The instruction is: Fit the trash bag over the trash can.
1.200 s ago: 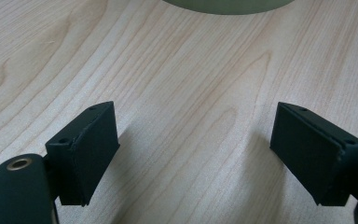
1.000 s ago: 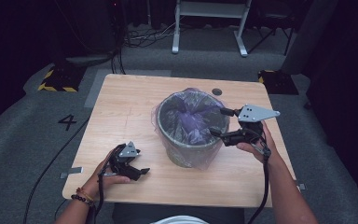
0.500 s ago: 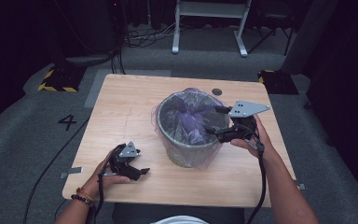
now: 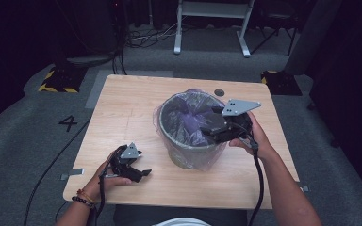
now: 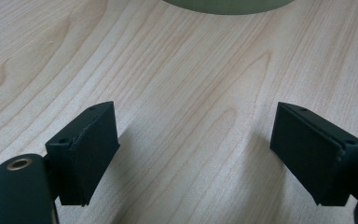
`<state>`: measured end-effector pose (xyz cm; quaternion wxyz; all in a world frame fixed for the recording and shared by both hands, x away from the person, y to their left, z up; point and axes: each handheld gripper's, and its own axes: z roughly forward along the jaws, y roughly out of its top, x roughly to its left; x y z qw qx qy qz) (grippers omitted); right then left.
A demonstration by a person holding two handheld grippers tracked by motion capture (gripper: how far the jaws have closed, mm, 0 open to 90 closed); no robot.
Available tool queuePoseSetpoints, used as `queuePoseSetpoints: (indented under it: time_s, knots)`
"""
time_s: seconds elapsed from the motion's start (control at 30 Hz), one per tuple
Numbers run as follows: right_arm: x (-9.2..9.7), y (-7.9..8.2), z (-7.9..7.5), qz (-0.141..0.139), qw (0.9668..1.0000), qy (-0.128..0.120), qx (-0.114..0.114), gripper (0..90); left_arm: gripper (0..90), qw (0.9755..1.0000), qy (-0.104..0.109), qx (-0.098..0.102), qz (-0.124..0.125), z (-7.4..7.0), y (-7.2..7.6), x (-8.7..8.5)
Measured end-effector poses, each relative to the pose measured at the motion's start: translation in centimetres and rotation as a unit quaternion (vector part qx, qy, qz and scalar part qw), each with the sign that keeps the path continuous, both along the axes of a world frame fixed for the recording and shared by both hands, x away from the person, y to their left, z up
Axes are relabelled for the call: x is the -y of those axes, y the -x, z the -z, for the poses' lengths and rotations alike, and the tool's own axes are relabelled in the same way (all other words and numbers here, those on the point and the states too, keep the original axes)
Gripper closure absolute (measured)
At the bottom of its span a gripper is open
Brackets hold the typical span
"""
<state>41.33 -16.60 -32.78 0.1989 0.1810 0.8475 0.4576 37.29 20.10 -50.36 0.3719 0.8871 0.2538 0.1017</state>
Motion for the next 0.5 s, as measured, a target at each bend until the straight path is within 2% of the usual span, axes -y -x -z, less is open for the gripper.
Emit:
queuePoseSetpoints:
  time_s: [0.27,0.5]
  knots:
    - [-0.8,-0.2,-0.1,0.005,0.9996,0.026,-0.009,16.7,14.8,1.0000,0.000,0.000,0.000,0.0,0.0,0.0]
    - [-1.7,-0.3,-0.2,0.001,0.9977,0.060,-0.033,15.6,14.8,1.0000,0.000,0.000,0.000,0.0,0.0,0.0]
